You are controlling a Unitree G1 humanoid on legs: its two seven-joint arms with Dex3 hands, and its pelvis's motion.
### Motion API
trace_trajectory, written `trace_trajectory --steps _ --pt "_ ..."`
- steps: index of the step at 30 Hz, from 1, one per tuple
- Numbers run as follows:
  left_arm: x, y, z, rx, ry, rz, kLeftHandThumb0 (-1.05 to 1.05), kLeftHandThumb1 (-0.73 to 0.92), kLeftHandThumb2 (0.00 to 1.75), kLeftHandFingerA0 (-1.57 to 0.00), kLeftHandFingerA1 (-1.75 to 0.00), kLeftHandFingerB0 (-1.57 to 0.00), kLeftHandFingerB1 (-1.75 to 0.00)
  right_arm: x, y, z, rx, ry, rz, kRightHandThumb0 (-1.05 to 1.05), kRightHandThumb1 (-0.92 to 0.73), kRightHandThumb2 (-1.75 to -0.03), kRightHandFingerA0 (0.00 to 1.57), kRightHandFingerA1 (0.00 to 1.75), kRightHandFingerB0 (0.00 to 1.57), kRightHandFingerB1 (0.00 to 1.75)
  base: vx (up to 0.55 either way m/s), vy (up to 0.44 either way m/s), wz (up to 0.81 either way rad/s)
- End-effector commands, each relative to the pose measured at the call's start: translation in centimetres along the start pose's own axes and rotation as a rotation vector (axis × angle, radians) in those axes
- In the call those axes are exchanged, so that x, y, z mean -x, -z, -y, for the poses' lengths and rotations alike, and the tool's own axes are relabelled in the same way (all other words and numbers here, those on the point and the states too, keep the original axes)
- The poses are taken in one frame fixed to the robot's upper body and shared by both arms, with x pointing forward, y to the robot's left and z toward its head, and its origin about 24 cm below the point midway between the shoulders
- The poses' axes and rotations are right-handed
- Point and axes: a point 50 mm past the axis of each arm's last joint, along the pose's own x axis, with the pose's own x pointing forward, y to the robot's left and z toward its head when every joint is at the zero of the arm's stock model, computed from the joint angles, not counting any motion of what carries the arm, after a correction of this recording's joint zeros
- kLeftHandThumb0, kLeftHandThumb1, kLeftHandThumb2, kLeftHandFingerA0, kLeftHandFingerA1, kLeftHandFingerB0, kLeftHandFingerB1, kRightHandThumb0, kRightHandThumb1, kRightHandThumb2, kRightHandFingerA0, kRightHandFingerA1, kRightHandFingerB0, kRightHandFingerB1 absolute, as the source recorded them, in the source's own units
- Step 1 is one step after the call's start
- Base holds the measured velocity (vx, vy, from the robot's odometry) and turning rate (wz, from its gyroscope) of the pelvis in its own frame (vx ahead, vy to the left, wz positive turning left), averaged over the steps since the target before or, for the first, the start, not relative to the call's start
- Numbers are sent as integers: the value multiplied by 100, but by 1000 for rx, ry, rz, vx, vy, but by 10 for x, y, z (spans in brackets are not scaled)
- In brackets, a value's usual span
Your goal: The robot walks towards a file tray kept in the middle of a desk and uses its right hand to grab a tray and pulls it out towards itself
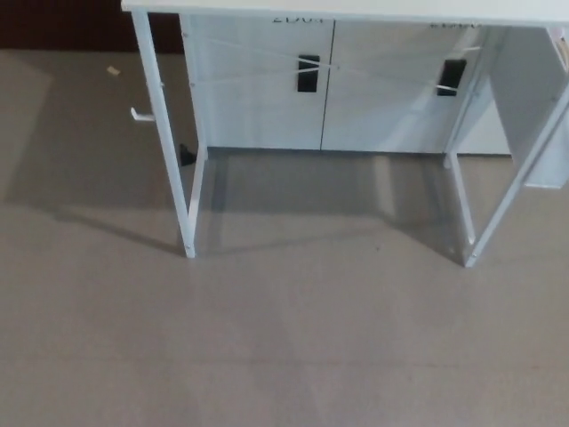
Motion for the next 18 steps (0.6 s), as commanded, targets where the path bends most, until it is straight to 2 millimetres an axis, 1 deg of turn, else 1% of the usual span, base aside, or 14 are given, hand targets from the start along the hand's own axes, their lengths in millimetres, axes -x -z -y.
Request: trace_trajectory --steps 1,4,5,7,8,10,11,12,13,14,18 --pt "1 -3 -3 -25 -13 43 -4 38 84 -36 -58 -26 -53 2 -2 4 34 18 26 -24 -68 -60 46 42 33 39 242 -113 8" --pt "0 -4 -3 -16 -14 44 -3 38 84 -36 -58 -26 -53 2 -2 4 44 15 27 -24 -68 -60 45 42 34 40 297 -212 19" --pt "0 -4 -4 -16 -15 45 -3 37 83 -37 -59 -27 -53 1 -2 4 51 15 29 -24 -68 -60 45 42 34 40 387 -305 -40" --pt "0 -4 -4 -20 -19 46 -4 37 83 -38 -59 -27 -53 0 -3 4 67 15 28 -24 -68 -60 46 41 35 40 366 -256 57" --pt "0 -4 -4 -22 -21 47 -6 55 56 -47 -45 -39 -38 0 -4 4 73 16 30 -23 -68 -60 45 42 35 41 358 -257 -1" --pt "0 -4 -4 -20 -20 42 -6 56 55 -47 -44 -39 -37 0 -3 4 75 15 28 -23 -68 -59 45 41 36 41 257 -151 1" --pt "0 -4 -3 -18 -20 44 -3 38 84 -37 -58 -28 -53 0 -3 4 78 16 27 -23 -68 -60 45 41 36 41 232 -94 -6" --pt "0 -3 -4 -18 -21 45 -5 56 55 -47 -44 -39 -38 0 -4 4 81 15 27 -23 -68 -60 45 41 37 41 235 -79 -6" --pt "1 -3 -4 -18 -23 44 -5 56 55 -47 -44 -39 -38 -1 -4 4 84 12 28 -23 -68 -60 45 41 37 41 256 -13 -7" --pt "1 -3 -4 -17 -20 39 -4 38 84 -37 -58 -27 -53 -1 -4 4 83 12 26 -24 -68 -60 45 42 37 41 219 -2 -4" --pt "2 -3 -3 -35 -12 44 -5 38 84 -38 -59 -27 -52 -1 -4 4 88 10 35 -22 -68 -59 45 43 37 41 318 90 -18"
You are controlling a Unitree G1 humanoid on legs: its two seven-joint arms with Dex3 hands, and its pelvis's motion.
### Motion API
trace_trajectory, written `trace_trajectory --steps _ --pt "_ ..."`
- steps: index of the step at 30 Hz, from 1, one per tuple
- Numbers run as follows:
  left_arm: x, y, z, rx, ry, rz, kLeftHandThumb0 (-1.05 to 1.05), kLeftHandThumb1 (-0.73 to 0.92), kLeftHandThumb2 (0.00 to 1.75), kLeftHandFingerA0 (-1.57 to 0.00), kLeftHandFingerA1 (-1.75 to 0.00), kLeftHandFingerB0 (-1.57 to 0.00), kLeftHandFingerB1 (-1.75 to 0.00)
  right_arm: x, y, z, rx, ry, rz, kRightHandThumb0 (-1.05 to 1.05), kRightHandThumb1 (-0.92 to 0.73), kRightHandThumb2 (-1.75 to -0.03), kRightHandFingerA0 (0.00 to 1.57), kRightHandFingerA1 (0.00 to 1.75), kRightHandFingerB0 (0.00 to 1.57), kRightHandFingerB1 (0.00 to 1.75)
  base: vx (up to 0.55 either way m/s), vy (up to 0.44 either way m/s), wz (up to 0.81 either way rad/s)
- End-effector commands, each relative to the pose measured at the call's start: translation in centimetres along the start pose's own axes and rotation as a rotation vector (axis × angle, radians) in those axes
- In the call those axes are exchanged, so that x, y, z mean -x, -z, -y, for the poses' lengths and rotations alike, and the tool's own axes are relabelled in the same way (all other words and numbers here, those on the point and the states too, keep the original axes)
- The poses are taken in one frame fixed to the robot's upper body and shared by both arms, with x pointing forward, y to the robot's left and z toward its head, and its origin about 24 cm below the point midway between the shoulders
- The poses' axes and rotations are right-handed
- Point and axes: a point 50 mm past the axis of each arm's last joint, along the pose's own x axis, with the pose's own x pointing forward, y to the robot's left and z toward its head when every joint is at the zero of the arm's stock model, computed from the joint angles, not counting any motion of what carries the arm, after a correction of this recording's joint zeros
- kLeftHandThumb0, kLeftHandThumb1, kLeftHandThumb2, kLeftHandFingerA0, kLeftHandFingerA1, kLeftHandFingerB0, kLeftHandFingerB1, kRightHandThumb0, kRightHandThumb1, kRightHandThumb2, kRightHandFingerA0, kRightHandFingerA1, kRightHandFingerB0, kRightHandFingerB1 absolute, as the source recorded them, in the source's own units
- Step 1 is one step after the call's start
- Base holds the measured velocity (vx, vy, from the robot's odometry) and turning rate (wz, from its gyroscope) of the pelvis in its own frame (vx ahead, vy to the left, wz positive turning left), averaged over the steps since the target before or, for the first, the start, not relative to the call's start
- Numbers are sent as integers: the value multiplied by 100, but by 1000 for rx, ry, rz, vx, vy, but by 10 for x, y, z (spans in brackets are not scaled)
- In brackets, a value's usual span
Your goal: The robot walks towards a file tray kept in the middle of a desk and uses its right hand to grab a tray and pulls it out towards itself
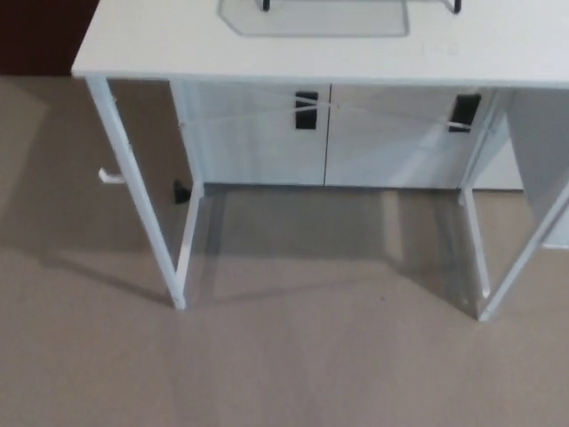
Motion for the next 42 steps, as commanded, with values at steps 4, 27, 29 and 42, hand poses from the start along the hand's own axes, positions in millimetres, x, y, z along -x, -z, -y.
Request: trace_trajectory --steps 4,27,29,42 --pt "1 -4 -5 -43 -7 38 -5 38 84 -37 -59 -27 -53 -2 -2 2 30 8 16 -23 -68 -59 44 42 38 41 464 92 0" --pt "2 0 -3 -105 -14 44 -20 51 59 -49 -47 -39 -41 -7 -8 1 75 -16 37 -25 -69 -60 46 44 38 42 178 -159 6" --pt "1 0 -3 -113 -15 46 -20 50 59 -49 -48 -39 -41 -7 -9 1 79 -16 37 -25 -69 -60 46 44 38 42 42 -3 -1" --pt "5 8 -1 -103 -8 27 -14 52 57 -48 -46 -39 -39 -3 -1 -4 64 -18 27 -21 -68 -59 44 44 39 43 86 67 7"
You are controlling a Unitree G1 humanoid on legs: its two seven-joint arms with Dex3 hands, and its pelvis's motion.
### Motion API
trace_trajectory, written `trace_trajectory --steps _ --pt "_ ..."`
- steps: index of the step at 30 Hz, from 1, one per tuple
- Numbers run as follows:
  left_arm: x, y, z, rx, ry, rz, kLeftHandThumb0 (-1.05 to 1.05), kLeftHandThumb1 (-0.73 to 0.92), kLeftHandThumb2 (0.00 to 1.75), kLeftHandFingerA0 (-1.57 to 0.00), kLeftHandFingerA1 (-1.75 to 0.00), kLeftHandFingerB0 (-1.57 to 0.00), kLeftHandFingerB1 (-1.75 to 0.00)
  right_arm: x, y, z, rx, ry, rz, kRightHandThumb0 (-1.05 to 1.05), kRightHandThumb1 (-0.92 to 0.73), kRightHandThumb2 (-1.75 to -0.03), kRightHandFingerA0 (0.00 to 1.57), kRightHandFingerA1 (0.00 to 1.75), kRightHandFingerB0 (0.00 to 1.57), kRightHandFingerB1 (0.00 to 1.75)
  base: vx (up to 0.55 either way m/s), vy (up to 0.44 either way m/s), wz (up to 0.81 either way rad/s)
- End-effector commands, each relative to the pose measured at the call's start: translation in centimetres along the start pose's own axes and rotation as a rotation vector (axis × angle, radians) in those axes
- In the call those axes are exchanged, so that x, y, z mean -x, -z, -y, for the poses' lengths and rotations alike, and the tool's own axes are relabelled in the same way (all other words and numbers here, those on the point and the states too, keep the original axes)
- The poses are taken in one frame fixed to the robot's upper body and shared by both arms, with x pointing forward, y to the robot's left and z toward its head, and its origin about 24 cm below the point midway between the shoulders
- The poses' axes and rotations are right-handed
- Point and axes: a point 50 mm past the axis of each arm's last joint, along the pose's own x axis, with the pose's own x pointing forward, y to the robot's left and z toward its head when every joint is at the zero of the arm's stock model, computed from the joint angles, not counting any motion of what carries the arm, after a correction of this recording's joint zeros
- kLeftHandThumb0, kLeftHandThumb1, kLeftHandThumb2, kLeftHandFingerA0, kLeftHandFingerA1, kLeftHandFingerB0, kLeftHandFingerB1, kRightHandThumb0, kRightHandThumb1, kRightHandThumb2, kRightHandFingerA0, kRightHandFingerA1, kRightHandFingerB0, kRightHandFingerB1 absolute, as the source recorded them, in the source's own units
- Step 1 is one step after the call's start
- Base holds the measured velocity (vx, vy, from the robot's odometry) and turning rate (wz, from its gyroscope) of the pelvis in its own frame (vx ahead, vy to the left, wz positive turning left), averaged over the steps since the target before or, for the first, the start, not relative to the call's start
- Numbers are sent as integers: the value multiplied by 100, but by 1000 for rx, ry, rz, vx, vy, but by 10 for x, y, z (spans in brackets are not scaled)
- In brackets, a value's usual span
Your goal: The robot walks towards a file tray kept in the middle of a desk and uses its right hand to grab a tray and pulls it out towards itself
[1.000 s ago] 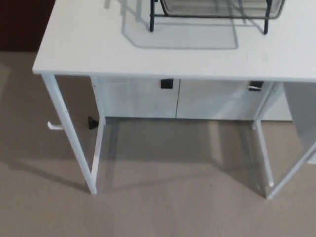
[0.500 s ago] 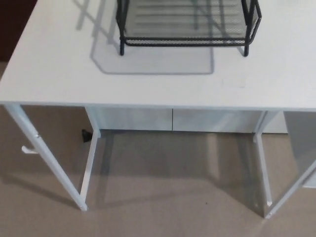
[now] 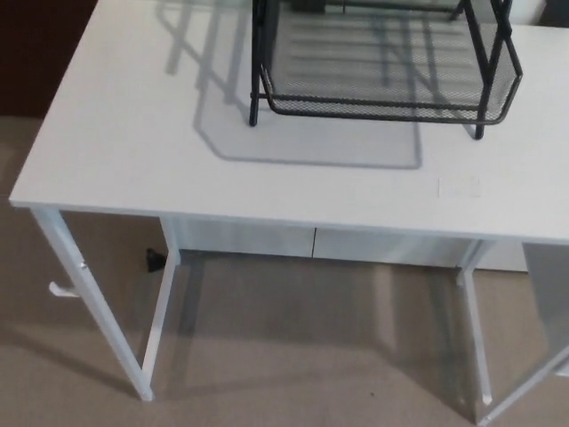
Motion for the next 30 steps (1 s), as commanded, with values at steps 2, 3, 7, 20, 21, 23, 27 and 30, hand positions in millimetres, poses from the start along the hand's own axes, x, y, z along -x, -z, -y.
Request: trace_trajectory --steps 2,3,7,20,21,23,27,30 --pt "1 -1 -2 -19 -12 33 -13 52 57 -49 -46 -39 -39 2 3 3 3 12 10 -21 -68 -60 44 43 38 43 62 -126 5" --pt "1 -1 -2 -22 -14 33 -13 52 56 -50 -46 -40 -39 2 2 3 13 15 9 -22 -68 -59 44 43 39 42 28 -147 -5" --pt "2 -2 -2 -24 -8 44 -16 52 58 -48 -46 -39 -40 2 1 3 11 13 12 -21 -68 -59 45 44 39 43 165 -142 -8" --pt "4 2 1 -27 -4 30 -13 53 57 -50 -45 -40 -39 2 4 0 11 3 11 -22 -68 -59 43 43 39 43 145 78 -8" --pt "4 2 1 -31 -3 31 -13 53 57 -50 -45 -40 -39 2 4 0 15 2 9 -22 -68 -59 43 43 39 43 158 322 -17" --pt "4 2 0 -41 0 26 -14 52 57 -50 -45 -40 -40 2 4 0 19 2 6 -22 -67 -59 43 43 40 42 158 192 1" --pt "4 1 -1 -43 -2 32 -15 52 57 -50 -46 -40 -40 2 3 0 28 0 11 -23 -67 -59 44 43 40 42 144 99 3" --pt "4 0 -2 -52 -2 38 -15 52 57 -50 -46 -40 -40 0 2 0 32 -1 11 -23 -68 -60 43 44 40 43 116 -1 6"
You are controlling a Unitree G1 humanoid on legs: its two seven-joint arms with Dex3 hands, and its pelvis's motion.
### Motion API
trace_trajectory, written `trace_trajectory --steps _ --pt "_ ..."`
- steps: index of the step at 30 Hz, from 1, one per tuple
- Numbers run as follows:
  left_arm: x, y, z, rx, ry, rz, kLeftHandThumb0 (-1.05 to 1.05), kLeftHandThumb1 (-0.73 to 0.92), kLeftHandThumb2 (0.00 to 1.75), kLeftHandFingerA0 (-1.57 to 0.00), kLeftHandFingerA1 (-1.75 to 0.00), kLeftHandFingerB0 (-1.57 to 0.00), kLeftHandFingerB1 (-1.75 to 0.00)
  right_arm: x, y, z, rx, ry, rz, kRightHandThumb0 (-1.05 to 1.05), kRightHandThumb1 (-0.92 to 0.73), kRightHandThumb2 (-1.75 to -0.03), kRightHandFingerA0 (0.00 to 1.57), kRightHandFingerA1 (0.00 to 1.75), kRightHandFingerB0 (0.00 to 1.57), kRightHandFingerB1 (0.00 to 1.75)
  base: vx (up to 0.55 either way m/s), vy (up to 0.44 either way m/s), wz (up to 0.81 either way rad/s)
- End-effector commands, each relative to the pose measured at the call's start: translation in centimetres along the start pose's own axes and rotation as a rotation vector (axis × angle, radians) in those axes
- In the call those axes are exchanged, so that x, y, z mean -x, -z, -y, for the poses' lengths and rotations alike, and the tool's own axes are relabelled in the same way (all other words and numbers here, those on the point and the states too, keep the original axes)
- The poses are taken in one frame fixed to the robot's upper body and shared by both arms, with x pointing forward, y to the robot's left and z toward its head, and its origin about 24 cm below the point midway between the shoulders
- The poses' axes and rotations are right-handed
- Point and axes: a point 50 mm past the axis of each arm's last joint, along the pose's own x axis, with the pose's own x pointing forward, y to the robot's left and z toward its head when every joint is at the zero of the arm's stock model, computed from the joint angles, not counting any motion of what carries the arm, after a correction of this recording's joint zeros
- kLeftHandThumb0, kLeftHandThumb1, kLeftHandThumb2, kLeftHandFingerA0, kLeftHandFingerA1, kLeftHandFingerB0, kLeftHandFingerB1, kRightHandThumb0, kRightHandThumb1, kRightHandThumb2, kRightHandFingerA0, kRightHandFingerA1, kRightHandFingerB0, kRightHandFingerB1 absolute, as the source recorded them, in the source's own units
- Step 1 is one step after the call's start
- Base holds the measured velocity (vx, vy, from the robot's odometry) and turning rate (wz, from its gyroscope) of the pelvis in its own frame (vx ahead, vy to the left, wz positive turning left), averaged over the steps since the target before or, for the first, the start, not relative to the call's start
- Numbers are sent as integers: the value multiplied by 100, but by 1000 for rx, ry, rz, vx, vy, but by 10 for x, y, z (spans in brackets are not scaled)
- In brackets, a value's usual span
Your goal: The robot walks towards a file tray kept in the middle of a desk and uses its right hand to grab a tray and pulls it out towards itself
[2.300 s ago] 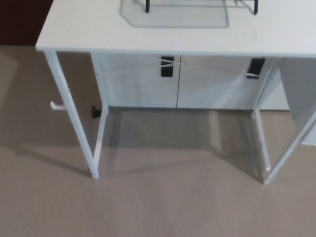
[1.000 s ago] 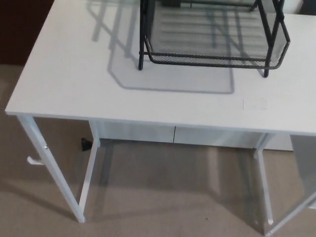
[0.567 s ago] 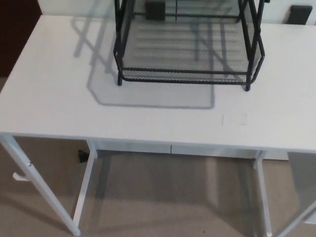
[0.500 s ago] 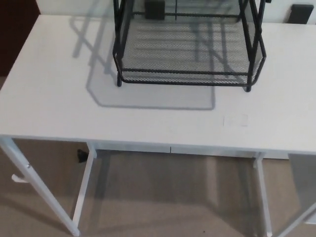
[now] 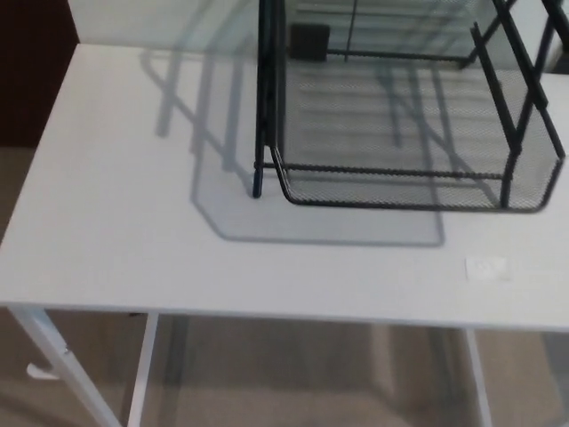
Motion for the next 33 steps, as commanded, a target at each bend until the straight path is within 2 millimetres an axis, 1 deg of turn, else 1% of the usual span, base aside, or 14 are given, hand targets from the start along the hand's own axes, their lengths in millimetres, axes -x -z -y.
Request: trace_trajectory --steps 1,9,11,13,19,22,23,24,25,26,27,30,31,33 --pt "2 -1 -2 -31 -1 23 -15 52 57 -51 -46 -41 -40 0 1 4 17 10 5 -23 -67 -59 44 44 41 43 107 -87 6" --pt "1 -2 -3 -29 -5 28 -14 52 57 -52 -46 -41 -40 -2 -2 4 29 9 12 -23 -68 -59 44 44 42 43 76 -167 5" --pt "1 -2 -3 -35 -4 32 -16 51 58 -52 -47 -41 -41 -2 -2 4 24 9 12 -24 -68 -60 46 46 42 43 23 -130 -3" --pt "3 -2 -2 -42 4 30 -16 52 58 -51 -46 -40 -40 -1 -1 3 20 4 9 -23 -68 -59 45 45 42 44 23 -65 -7" --pt "4 -1 -2 -44 4 32 -15 52 57 -52 -47 -41 -41 -1 -1 2 17 8 11 -23 -67 -59 48 48 43 44 12 80 -10" --pt "3 -2 -2 -46 3 32 -15 52 57 -52 -47 -41 -41 -2 -1 2 18 8 6 -22 -67 -59 47 47 43 44 62 170 14" --pt "2 -2 -3 -48 3 33 -16 52 58 -51 -47 -41 -41 -3 -2 3 22 10 6 -22 -68 -59 44 46 43 44 38 142 11" --pt "3 -2 -3 -53 8 37 -17 52 58 -51 -47 -41 -41 -2 -2 3 27 9 5 -30 -62 -72 40 50 41 49 90 90 3" --pt "3 -2 -2 -54 8 39 -17 52 58 -51 -47 -41 -41 -2 -1 2 27 10 4 -30 -62 -72 40 50 41 49 158 100 6" --pt "4 -1 -2 -51 8 31 -17 52 58 -51 -47 -41 -41 -1 0 2 29 7 0 -24 -68 -59 39 43 43 43 131 90 -1" --pt "4 0 -1 -48 8 29 -17 52 58 -51 -47 -41 -41 -1 0 2 26 6 -3 -32 -62 -73 37 49 40 48 82 33 8" --pt "5 0 -1 -54 9 37 -17 52 58 -52 -48 -41 -41 -1 1 1 19 12 -8 -33 -62 -73 39 51 41 49 16 -15 2" --pt "5 0 -1 -54 11 33 -17 53 59 -51 -47 -40 -41 -1 1 1 23 10 -4 -26 -68 -59 43 45 44 44 0 0 0" --pt "5 0 -2 -66 9 30 -17 53 59 -51 -46 -40 -40 -1 -1 1 34 5 -2 -27 -68 -59 44 44 43 43 0 0 0"
